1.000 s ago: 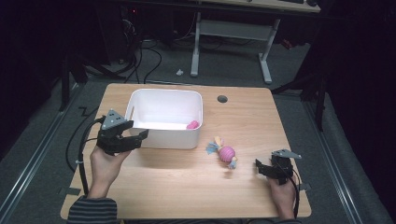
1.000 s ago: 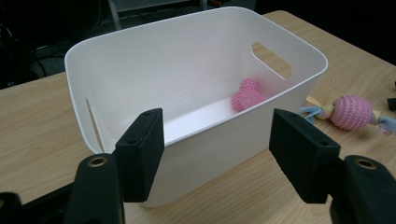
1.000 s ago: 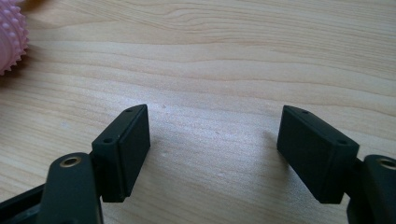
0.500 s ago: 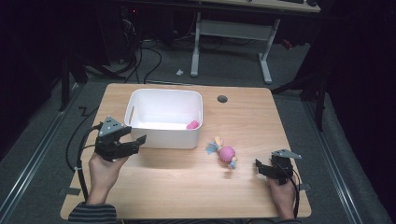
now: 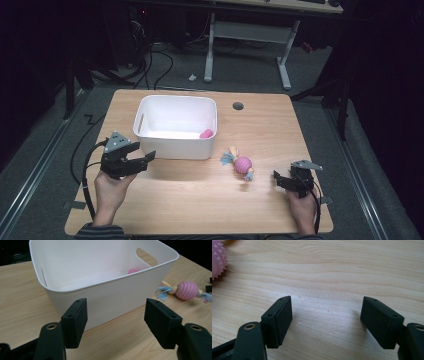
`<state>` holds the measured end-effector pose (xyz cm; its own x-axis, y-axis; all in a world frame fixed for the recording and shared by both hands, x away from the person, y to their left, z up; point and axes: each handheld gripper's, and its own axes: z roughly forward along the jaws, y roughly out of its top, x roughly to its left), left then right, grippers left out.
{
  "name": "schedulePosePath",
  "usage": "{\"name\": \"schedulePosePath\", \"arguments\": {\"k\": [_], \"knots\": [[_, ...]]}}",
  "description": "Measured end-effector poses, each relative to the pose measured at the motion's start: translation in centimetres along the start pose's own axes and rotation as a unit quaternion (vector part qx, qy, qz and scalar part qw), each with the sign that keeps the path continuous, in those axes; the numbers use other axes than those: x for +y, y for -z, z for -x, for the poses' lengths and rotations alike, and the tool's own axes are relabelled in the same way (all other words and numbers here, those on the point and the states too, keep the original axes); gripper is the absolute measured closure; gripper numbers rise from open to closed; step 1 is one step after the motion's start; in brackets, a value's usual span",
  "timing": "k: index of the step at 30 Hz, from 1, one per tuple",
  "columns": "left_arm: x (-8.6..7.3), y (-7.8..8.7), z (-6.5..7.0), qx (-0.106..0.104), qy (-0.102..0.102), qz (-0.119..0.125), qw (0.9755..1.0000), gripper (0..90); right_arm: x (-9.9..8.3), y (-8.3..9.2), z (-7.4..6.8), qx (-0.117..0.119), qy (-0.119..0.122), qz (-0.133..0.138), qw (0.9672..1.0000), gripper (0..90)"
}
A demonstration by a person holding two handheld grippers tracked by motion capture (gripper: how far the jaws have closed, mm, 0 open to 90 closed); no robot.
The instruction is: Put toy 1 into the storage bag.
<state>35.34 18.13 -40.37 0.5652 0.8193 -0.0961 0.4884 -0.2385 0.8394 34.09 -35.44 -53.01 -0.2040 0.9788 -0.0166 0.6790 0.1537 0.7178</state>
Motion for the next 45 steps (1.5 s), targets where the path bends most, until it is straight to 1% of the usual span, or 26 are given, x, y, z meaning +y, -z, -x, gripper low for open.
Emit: {"name": "schedulePosePath", "arguments": {"k": [4,6,8,9,12,16,17,18,21,26,28,29,33,34,35,36,39,40,41,43,45], "knots": [[-0.3,0.0,-0.2,0.000,0.004,-0.001,1.0000,35.5,0.0,0.0,0.0,0.000,0.000,0.000,1.0000,25.5],[-1.1,-0.3,-0.4,-0.001,0.011,-0.004,0.9999,35.5,0.0,0.0,0.0,0.000,0.001,0.000,1.0000,25.6],[-1.3,-0.4,-0.5,-0.002,0.013,-0.005,0.9999,35.5,0.0,0.0,0.0,0.000,0.001,-0.001,1.0000,25.6],[-1.9,-0.7,-0.5,-0.005,0.018,-0.010,0.9998,35.5,0.0,0.0,0.0,0.000,0.001,-0.001,1.0000,25.6],[-2.6,-1.2,-0.5,-0.008,0.024,-0.015,0.9996,35.5,0.0,0.0,0.0,0.000,0.001,-0.001,1.0000,25.6],[-3.2,-1.7,-0.5,-0.012,0.029,-0.017,0.9994,35.5,0.0,0.0,0.0,0.000,0.001,-0.001,1.0000,25.6],[-3.5,-2.0,-0.4,-0.012,0.029,-0.019,0.9993,35.4,0.0,0.0,0.0,0.000,0.001,-0.001,1.0000,25.6],[-3.5,-2.0,-0.4,-0.012,0.029,-0.019,0.9993,35.4,0.0,0.0,0.0,0.000,0.001,-0.001,1.0000,25.6],[-3.9,-2.9,-0.7,-0.016,0.036,-0.024,0.9989,35.4,0.0,0.0,0.0,0.000,0.001,-0.001,1.0000,25.6],[-4.3,-4.2,-0.8,-0.016,0.035,-0.036,0.9986,34.9,0.0,0.0,-0.1,0.001,0.001,-0.001,1.0000,25.6],[-4.4,-4.4,-0.8,-0.016,0.035,-0.039,0.9985,34.9,0.0,0.0,0.0,0.001,0.001,-0.001,1.0000,25.6],[-4.6,-5.1,-0.7,-0.016,0.035,-0.045,0.9982,34.9,0.0,0.0,-0.1,0.001,0.001,-0.001,1.0000,25.7],[-5.1,-6.0,-0.3,-0.022,0.035,-0.049,0.9979,34.9,0.1,-0.1,-0.1,0.001,0.002,-0.001,1.0000,25.8],[-5.1,-6.0,-0.3,-0.022,0.035,-0.049,0.9979,35.0,0.1,-0.1,-0.1,0.001,0.002,-0.001,1.0000,25.8],[-5.5,-6.5,0.0,-0.020,0.029,-0.051,0.9981,35.0,0.1,-0.1,-0.1,0.002,0.002,0.000,1.0000,25.9],[-5.7,-6.8,0.2,-0.022,0.029,-0.048,0.9982,35.2,0.1,-0.1,-0.1,0.002,0.002,0.000,1.0000,26.1],[-6.0,-7.9,0.4,-0.028,0.041,-0.050,0.9975,35.4,0.1,-0.1,-0.1,0.001,0.003,0.001,1.0000,26.3],[-6.0,-7.9,0.4,-0.028,0.041,-0.050,0.9975,35.4,0.1,-0.1,-0.1,0.001,0.003,0.001,1.0000,26.3],[-6.1,-8.5,0.6,-0.032,0.044,-0.050,0.9972,35.4,0.1,-0.1,-0.1,0.001,0.003,0.001,1.0000,26.3],[-6.1,-9.0,0.8,-0.030,0.038,-0.055,0.9973,35.4,0.1,-0.1,-0.1,0.002,0.002,0.000,1.0000,26.4],[-6.2,-9.2,1.0,-0.028,0.036,-0.059,0.9972,35.4,0.1,-0.1,-0.1,0.002,0.003,0.001,1.0000,26.4]]}}
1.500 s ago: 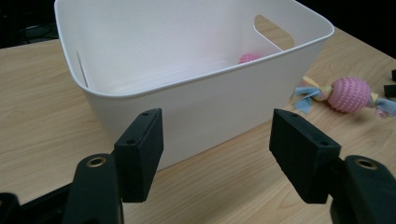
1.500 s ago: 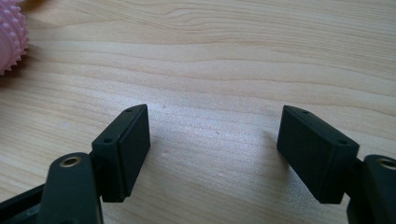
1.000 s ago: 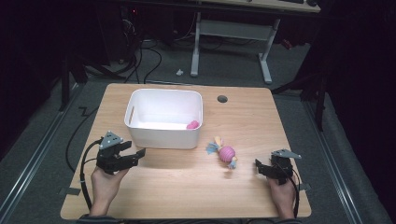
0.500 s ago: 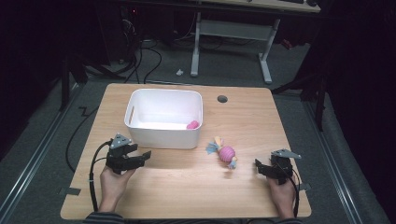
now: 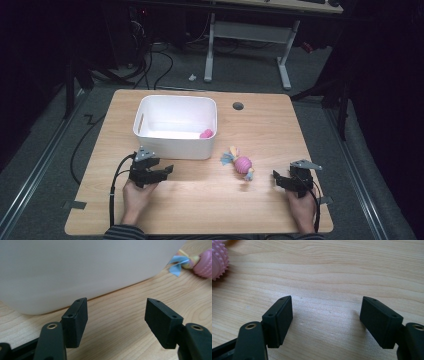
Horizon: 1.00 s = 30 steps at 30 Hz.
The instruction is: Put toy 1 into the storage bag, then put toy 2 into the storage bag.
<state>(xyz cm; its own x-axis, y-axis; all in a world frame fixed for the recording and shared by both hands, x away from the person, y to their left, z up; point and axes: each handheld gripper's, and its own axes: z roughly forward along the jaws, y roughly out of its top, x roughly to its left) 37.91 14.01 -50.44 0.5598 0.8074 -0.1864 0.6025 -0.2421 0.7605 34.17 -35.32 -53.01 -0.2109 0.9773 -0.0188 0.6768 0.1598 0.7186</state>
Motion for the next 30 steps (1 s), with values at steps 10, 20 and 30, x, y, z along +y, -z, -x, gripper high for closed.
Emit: {"name": "schedulePosePath", "arguments": {"k": [10,20,30], "knots": [[-1.7,-1.8,0.5,0.033,-0.014,-0.028,0.9990,35.1,0.0,0.0,0.0,0.000,0.000,0.000,1.0000,26.4],[-2.3,-2.5,1.1,0.053,-0.017,-0.007,0.9984,32.9,0.3,-0.3,-0.1,0.027,0.024,-0.001,0.9993,25.3],[-2.3,-2.7,1.8,0.071,-0.043,-0.019,0.9964,27.8,2.0,-0.2,-0.5,0.005,0.041,-0.047,0.9980,25.9]]}}
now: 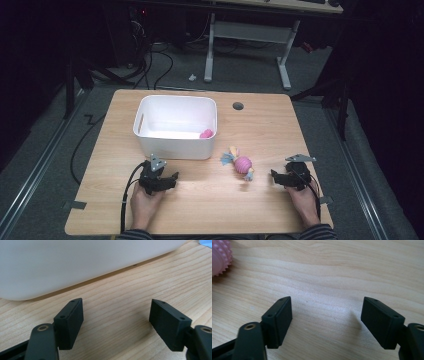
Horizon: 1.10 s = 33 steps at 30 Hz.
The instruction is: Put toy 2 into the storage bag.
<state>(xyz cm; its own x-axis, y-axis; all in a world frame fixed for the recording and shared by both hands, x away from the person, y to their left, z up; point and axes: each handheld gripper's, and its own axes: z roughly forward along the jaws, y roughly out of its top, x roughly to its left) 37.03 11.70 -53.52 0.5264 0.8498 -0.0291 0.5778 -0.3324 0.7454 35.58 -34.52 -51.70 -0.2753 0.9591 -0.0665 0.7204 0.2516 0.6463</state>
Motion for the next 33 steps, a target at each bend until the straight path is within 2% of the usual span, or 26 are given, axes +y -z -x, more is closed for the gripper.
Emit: {"name": "schedulePosePath", "arguments": {"k": [4,5,9,12,14,21,26,30,33], "knots": [[0.0,0.0,0.0,0.000,-0.001,0.000,1.0000,27.5,0.1,0.6,0.0,0.012,-0.005,0.001,0.9999,24.2],[0.0,0.0,0.1,0.001,-0.003,-0.002,1.0000,27.3,0.0,1.1,0.1,0.019,-0.010,0.019,0.9996,24.6],[0.0,0.0,0.1,0.002,-0.004,-0.001,1.0000,27.2,0.0,1.8,0.3,0.026,-0.024,0.028,0.9990,24.7],[0.0,0.0,0.0,0.000,-0.002,-0.001,1.0000,27.4,-0.1,2.4,-0.1,0.032,-0.021,0.036,0.9986,26.4],[0.0,0.0,0.0,-0.001,-0.001,-0.001,1.0000,27.1,-0.2,2.8,-0.3,0.044,-0.027,0.044,0.9977,27.7],[0.0,0.0,0.2,0.003,-0.005,-0.003,1.0000,27.0,-0.1,3.5,-1.3,0.069,-0.029,0.046,0.9961,28.0],[0.0,-0.1,0.2,0.003,-0.007,-0.003,1.0000,26.5,1.1,4.0,-2.5,0.081,-0.006,0.045,0.9956,27.6],[0.0,-0.1,0.2,0.002,-0.008,-0.003,1.0000,26.3,2.2,4.1,-3.9,0.118,0.028,0.041,0.9918,22.5],[0.0,0.0,0.3,0.002,-0.009,-0.005,1.0000,26.1,2.4,4.1,-4.6,0.127,0.039,0.037,0.9904,21.2]]}}
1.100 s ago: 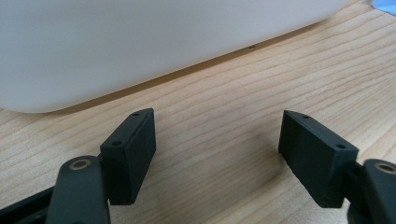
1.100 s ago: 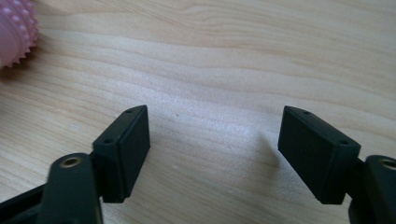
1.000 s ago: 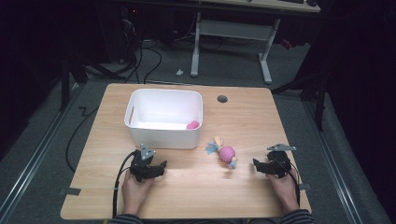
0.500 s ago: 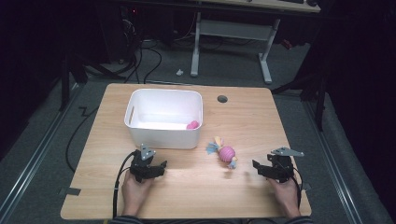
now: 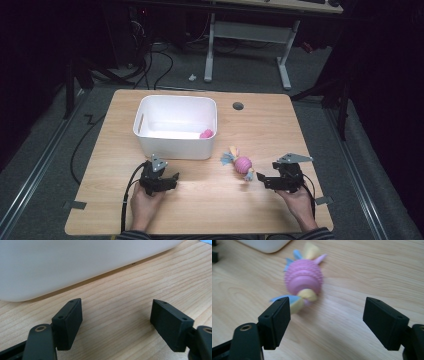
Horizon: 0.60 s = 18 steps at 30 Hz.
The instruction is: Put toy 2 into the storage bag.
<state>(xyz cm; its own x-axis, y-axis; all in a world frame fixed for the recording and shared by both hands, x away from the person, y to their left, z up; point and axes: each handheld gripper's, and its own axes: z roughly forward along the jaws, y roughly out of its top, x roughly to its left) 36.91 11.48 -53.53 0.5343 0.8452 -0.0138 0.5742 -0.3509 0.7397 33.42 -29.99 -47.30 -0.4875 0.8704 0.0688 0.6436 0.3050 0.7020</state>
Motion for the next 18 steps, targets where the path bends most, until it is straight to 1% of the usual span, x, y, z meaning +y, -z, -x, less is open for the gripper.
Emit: {"name": "schedulePosePath", "arguments": {"k": [1,2,3,5,7,8,9,10,11,15,18], "knots": [[0.0,0.0,0.0,0.001,0.002,0.001,1.0000,26.3,0.4,-0.2,-0.7,0.013,0.020,-0.001,0.9997,21.1],[0.0,0.0,0.0,0.001,0.002,0.001,1.0000,26.6,0.6,-0.2,-1.0,0.015,0.022,-0.003,0.9996,21.1],[0.0,0.0,0.0,0.000,0.003,0.001,1.0000,26.3,1.0,-0.2,-1.4,0.018,0.032,-0.008,0.9993,21.0],[0.0,0.0,0.0,0.001,0.002,0.001,1.0000,26.0,1.2,-0.3,-1.6,0.022,0.034,-0.006,0.9992,21.1],[0.0,0.0,0.0,0.000,0.002,0.001,1.0000,25.8,2.2,-0.6,-2.4,0.021,0.049,-0.008,0.9985,21.2],[0.0,0.0,0.0,0.000,0.002,0.001,1.0000,25.8,2.2,-0.6,-2.4,0.021,0.049,-0.008,0.9985,21.2],[0.0,0.0,0.0,-0.001,0.003,0.001,1.0000,25.8,2.8,-0.9,-2.7,0.016,0.054,-0.011,0.9984,21.5],[0.0,0.0,0.0,-0.001,0.003,0.001,1.0000,25.8,2.8,-0.9,-2.7,0.016,0.054,-0.011,0.9984,21.5],[0.0,0.0,0.0,-0.001,0.002,0.001,1.0000,25.7,3.4,-1.2,-2.9,0.014,0.056,-0.012,0.9983,22.0],[0.0,0.0,0.0,0.000,0.002,0.001,1.0000,25.7,4.2,-2.3,-3.1,0.003,0.055,-0.040,0.9977,24.4],[0.0,0.0,0.0,-0.001,0.002,0.001,1.0000,25.7,4.6,-3.1,-3.0,0.005,0.049,-0.056,0.9972,24.1]]}}
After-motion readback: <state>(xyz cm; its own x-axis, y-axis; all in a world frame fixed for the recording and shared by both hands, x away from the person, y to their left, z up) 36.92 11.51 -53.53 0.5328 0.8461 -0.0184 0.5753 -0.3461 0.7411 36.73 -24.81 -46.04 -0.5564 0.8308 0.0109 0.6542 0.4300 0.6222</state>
